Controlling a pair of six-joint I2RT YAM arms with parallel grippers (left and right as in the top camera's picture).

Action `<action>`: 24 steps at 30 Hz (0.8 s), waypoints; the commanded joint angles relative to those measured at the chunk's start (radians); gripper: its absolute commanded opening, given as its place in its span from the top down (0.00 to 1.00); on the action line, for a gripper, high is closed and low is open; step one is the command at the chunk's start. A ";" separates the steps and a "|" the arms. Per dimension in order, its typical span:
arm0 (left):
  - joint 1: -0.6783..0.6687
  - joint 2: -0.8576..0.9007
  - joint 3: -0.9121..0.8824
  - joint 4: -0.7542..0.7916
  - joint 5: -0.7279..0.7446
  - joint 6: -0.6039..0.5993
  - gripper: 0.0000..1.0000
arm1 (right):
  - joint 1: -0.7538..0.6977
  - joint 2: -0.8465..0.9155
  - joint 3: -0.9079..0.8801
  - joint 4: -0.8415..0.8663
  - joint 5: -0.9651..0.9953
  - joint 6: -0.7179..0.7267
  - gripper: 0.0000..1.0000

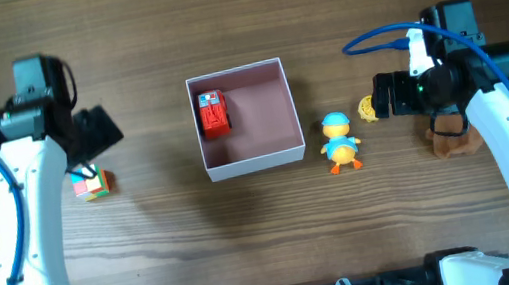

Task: Pack container
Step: 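Move the left gripper to the colour cube and grasp it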

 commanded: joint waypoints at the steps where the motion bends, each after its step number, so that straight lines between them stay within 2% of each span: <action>1: 0.091 0.000 -0.175 0.130 0.080 0.095 0.00 | 0.005 0.004 0.023 -0.002 0.021 0.018 0.00; 5: 0.141 0.000 -0.254 0.224 0.083 0.132 0.00 | 0.005 0.004 0.023 -0.002 0.021 0.018 0.00; 13: 0.148 0.065 -0.283 0.303 0.087 0.170 0.00 | 0.005 0.004 0.023 -0.008 0.021 0.018 0.00; 17: 0.148 0.134 -0.318 0.385 0.139 0.277 0.00 | 0.005 0.004 0.023 -0.008 0.021 0.018 0.00; 24: 0.148 0.210 -0.318 0.417 0.139 0.277 0.00 | 0.005 0.004 0.023 -0.015 0.021 0.018 0.00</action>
